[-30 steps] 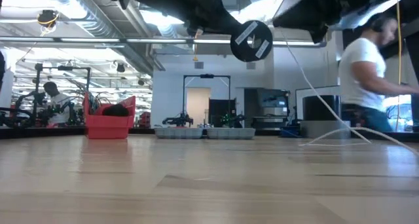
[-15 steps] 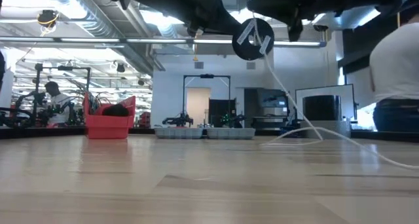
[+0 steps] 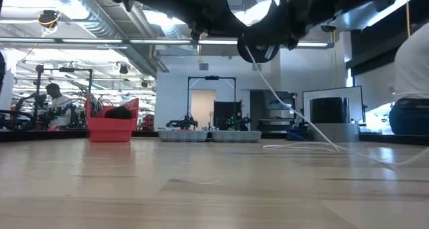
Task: Coil cords
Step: Coil the white wire into the spool
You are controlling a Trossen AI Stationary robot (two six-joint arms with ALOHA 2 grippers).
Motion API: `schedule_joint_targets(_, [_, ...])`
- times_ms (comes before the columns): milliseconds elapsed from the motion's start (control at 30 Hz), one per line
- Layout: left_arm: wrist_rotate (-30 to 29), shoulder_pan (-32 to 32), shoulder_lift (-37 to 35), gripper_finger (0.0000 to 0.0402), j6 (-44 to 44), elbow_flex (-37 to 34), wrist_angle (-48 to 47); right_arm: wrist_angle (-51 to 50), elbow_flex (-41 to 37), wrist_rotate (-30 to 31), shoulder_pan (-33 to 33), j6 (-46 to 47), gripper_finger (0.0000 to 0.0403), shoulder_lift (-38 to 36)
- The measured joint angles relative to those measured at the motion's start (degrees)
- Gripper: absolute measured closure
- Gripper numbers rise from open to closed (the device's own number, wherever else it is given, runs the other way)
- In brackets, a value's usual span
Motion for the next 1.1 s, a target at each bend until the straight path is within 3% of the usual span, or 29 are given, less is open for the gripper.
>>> schedule_joint_targets(267, [0.17, -0.01, 0.09, 0.0402, -1.09, -0.07, 0.48, -4.58, 0.17, 0.08, 0.00, 0.05, 0.0394, -0.13])
schedule_joint_targets(433, [0.07, -0.01, -0.17, 0.0402, -1.25, 0.08, 1.89, -7.96, 2.09, -2.07, 0.10, 0.54, 0.0351, -0.95])
schedule_joint_targets(567, [0.51, -0.23, -0.17, 0.0402, -1.09, 0.14, 1.46, -19.29, 8.10, -10.59, 1.86, -1.17, 0.0318, -5.19])
schedule_joint_targets(667, [0.52, -0.40, -0.17, 0.0402, -0.86, 0.13, 1.77, -29.77, 10.52, -11.99, 4.06, -1.07, 0.0308, -7.52])
schedule_joint_targets(800, [0.40, -0.38, -0.15, 0.0402, -0.88, 0.13, 1.61, -34.35, 10.98, -9.06, 7.64, -0.99, 0.0307, -10.88])
schedule_joint_targets(933, [0.31, -0.37, -0.15, 0.0402, -0.88, 0.13, 1.81, -31.50, 9.54, -3.14, 10.01, -0.89, 0.0308, -10.51])
schedule_joint_targets(1100, [0.31, -0.38, -0.15, 0.0402, -0.85, 0.13, 1.80, -28.33, 8.90, -1.84, 9.83, -2.37, 0.0308, -7.91])
